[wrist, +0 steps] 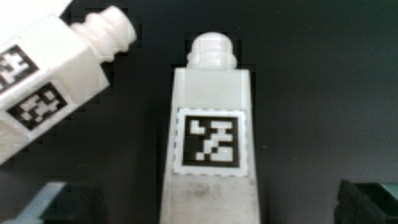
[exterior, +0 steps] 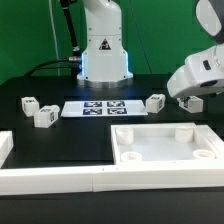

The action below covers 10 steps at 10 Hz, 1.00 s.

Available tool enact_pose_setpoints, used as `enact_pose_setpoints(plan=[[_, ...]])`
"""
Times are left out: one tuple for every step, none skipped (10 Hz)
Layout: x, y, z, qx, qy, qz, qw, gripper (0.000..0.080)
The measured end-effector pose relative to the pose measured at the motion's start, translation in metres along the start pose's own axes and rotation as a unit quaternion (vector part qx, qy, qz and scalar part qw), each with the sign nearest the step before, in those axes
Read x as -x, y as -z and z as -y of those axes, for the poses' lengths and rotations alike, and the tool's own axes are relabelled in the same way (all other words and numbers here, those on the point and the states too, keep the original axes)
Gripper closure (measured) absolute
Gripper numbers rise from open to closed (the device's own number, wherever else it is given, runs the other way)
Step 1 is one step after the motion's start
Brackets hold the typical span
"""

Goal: Assemble square table

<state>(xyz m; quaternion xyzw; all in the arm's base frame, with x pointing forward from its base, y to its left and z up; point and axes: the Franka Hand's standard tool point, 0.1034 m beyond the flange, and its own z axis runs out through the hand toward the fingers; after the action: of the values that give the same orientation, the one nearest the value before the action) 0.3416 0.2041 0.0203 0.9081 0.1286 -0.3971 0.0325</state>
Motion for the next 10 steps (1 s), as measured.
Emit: enact_pose_setpoints(plan=[[-0.001, -0.006, -0.004, -0.002, 0.012, 0.006, 1.0, 0.015], [0.0, -0.01, -0.009, -0.004, 0.019, 0.012, 1.0, 0.015], [0.002, -0.013, -0.01, -0.005, 0.02, 0.019, 1.0, 0.015], [0.005, -0.017, -0.007, -0.008, 0.013, 0.031, 0.999, 0.015], [0.004, -0.02, -0.003, -0.006, 0.015, 0.032, 0.999, 0.015], [0.004, -0.019, -0.004, -0.006, 0.015, 0.032, 0.999, 0.015], [0.004, -0.019, -0.004, -0.006, 0.015, 0.032, 0.999, 0.015], [0.004, -0.019, -0.004, -0.006, 0.015, 0.032, 0.999, 0.0271], [0.004, -0.019, -0.004, -0.006, 0.015, 0.032, 0.999, 0.0271], [0.004, -0.019, -0.004, -0.006, 0.015, 0.032, 0.999, 0.0422]])
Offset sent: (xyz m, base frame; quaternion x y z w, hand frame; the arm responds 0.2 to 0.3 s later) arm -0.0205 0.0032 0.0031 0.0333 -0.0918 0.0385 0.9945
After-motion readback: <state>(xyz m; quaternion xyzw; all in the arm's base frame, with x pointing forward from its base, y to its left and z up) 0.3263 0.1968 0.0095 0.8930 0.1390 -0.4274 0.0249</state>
